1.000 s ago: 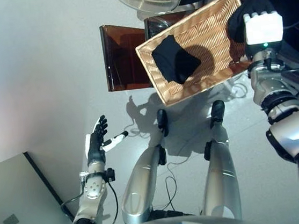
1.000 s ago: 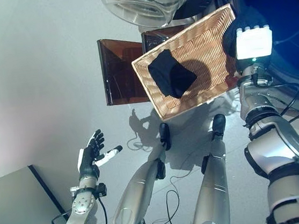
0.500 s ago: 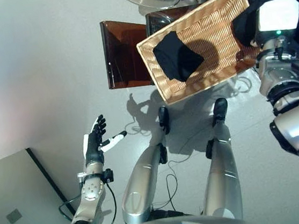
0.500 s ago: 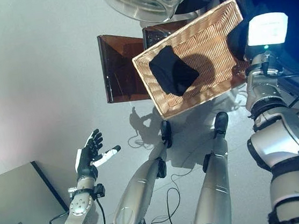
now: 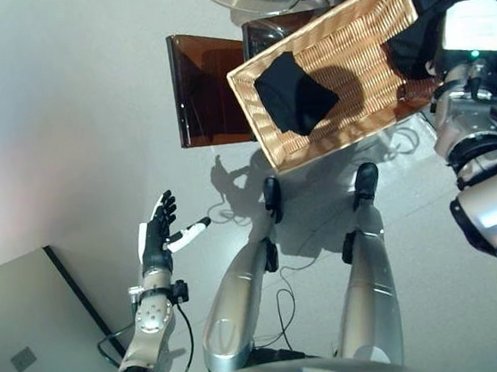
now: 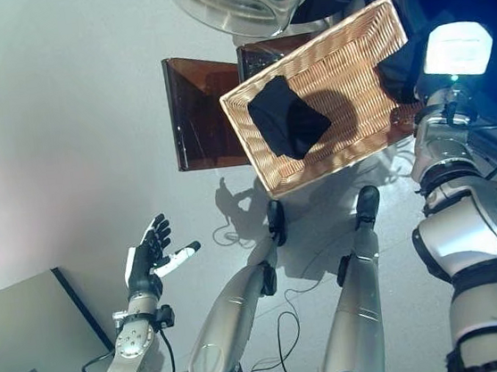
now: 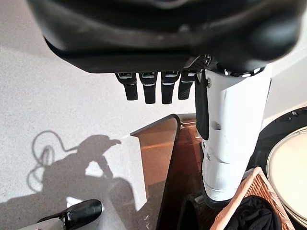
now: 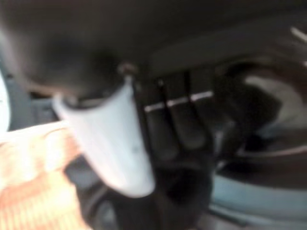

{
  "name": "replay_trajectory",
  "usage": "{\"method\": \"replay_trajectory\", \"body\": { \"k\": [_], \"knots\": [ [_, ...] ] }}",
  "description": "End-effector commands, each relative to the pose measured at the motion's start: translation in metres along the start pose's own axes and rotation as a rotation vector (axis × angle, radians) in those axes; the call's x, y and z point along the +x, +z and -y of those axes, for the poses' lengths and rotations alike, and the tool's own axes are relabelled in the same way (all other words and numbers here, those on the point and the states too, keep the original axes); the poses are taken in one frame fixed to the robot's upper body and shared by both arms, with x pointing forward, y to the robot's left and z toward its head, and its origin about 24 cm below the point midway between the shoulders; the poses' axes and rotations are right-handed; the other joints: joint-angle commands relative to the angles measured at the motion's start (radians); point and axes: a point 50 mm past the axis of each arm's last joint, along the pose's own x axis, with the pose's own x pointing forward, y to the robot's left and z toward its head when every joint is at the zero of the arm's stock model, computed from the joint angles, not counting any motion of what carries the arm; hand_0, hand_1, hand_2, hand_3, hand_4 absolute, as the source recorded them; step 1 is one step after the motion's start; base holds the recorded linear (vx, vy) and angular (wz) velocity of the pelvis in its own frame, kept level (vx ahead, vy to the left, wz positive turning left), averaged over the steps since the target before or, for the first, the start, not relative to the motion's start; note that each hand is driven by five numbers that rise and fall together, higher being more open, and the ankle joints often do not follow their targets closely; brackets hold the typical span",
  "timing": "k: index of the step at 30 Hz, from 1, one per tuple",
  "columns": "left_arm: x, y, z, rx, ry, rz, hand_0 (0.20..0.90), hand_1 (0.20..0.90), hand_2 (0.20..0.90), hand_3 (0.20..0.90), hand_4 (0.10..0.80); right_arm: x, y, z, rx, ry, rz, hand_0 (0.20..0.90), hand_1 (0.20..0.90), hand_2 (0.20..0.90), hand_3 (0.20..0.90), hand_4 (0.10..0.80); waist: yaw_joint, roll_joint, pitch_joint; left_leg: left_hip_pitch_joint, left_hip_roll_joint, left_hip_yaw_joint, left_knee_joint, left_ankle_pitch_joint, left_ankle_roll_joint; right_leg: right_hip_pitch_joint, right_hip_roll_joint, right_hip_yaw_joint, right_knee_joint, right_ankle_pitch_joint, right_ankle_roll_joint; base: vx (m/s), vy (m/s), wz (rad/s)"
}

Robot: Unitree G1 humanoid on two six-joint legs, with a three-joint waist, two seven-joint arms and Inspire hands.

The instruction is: Pick up the clothes and place them into the washing machine

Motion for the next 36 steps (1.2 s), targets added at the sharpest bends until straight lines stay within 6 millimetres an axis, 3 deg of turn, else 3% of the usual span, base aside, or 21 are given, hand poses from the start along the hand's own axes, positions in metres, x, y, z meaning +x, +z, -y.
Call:
{"method": "replay_trajectory", "body": {
  "k": [1,2,3,5,7,13,19,27,36],
  "knots": [
    [-0.007,0.010,-0.031,0.023,0.094,0.077,0.900,0.900,0.900,0.900,0.800,0.027,-0.020,0.057,0.114,-0.248,-0.079,0.200,0.200,0.200,0.200,0.300,-0.008,0.107,-0.003,-0.069,-0.021,-0.014,-0.034,0.063,-0.063,-0.027,0.056,0.026,0.095,-0.097,-0.026,0.035,-0.004,0.01],
    [-0.007,0.008,-0.032,0.023,0.098,0.069,0.900,0.900,0.900,0.900,0.800,0.027,-0.023,0.056,0.254,-0.248,-0.129,0.200,0.200,0.200,0.200,0.300,-0.010,0.105,-0.008,-0.063,-0.020,-0.014,-0.035,0.061,-0.063,-0.019,0.056,0.027,0.091,-0.099,-0.027,0.000,0.000,0.00],
    [-0.007,0.009,-0.032,0.023,0.098,0.070,0.900,0.900,0.900,0.900,0.800,0.027,-0.023,0.056,0.254,-0.249,-0.129,0.200,0.200,0.200,0.200,0.300,-0.006,0.105,-0.010,-0.067,-0.018,-0.012,-0.035,0.064,-0.063,-0.022,0.059,0.028,0.086,-0.091,-0.027,0.000,0.000,0.00],
    [-0.008,0.005,-0.033,0.026,0.102,0.053,0.900,0.900,0.900,0.900,0.800,0.027,-0.027,0.057,0.439,-0.252,-0.203,0.200,0.200,0.200,0.200,0.300,-0.008,0.103,-0.017,-0.062,-0.017,-0.011,-0.035,0.061,-0.062,-0.017,0.059,0.028,0.086,-0.094,-0.028,0.025,-0.007,-0.01],
    [-0.010,-0.001,-0.037,0.040,0.106,0.019,0.900,0.900,0.900,0.900,0.800,0.030,-0.038,0.065,0.704,-0.289,-0.291,0.200,0.200,0.200,0.200,0.300,-0.016,0.094,-0.029,-0.045,-0.018,-0.013,-0.035,0.050,-0.061,0.001,0.056,0.026,0.086,-0.105,-0.026,0.043,-0.014,0.00],
    [-0.017,-0.015,-0.046,0.083,0.101,-0.057,0.900,0.900,0.900,0.900,0.800,0.034,-0.067,0.079,0.996,-0.344,-0.405,0.200,0.200,0.200,0.200,0.300,-0.015,0.085,-0.073,-0.015,-0.017,-0.016,-0.040,0.039,-0.061,0.034,0.049,0.024,0.074,-0.117,-0.023,0.038,-0.004,0.00],
    [-0.020,-0.025,-0.045,0.086,0.088,-0.112,0.900,0.900,0.900,0.900,0.800,0.038,-0.085,0.095,1.166,-0.400,-0.454,0.200,0.200,0.200,0.200,0.300,-0.010,0.082,-0.107,0.004,-0.017,-0.021,-0.049,0.039,-0.060,0.058,0.050,0.024,0.060,-0.118,-0.021,0.034,0.001,-0.01],
    [-0.023,-0.036,-0.038,0.099,0.045,-0.171,0.900,0.900,0.900,0.900,0.800,0.047,-0.103,0.136,1.456,-0.525,-0.472,0.200,0.200,0.200,0.200,0.300,0.000,0.078,-0.155,0.039,-0.014,-0.026,-0.067,0.034,-0.061,0.093,0.051,0.018,0.041,-0.129,-0.020,0.032,-0.005,0.00],
    [-0.022,-0.038,-0.034,0.077,0.027,-0.191,0.900,0.900,0.900,0.900,0.800,0.054,-0.094,0.162,1.677,-0.549,-0.393,0.200,0.200,0.200,0.200,0.300,0.014,0.082,-0.181,0.050,-0.012,-0.029,-0.081,0.038,-0.063,0.101,0.052,0.017,0.031,-0.132,-0.020,0.004,0.000,0.00]
  ]
}}
